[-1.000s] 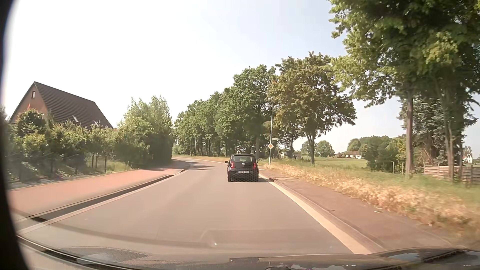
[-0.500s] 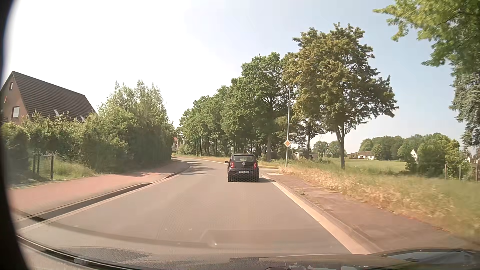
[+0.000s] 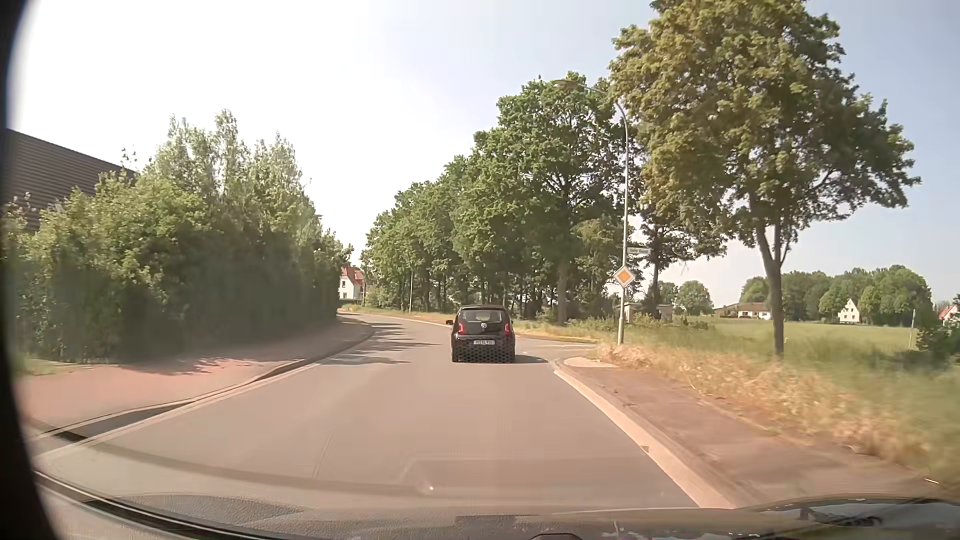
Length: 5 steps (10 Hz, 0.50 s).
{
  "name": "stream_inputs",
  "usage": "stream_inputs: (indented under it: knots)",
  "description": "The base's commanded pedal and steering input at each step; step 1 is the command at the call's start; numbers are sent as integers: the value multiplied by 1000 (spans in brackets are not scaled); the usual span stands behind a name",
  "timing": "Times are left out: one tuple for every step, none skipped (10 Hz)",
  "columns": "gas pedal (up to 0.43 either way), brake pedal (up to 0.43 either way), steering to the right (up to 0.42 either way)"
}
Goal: Follow the waypoints while adhering to traffic rules and regulations
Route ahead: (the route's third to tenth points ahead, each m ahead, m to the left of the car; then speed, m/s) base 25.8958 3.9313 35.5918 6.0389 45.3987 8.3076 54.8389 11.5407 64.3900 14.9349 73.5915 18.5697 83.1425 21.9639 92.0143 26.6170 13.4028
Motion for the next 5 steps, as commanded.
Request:
stream_inputs:
  knots:
    - [138, 0, -19]
    - [150, 0, -19]
    - [157, 0, -20]
    - [169, 0, -20]
    - [169, 0, -21]
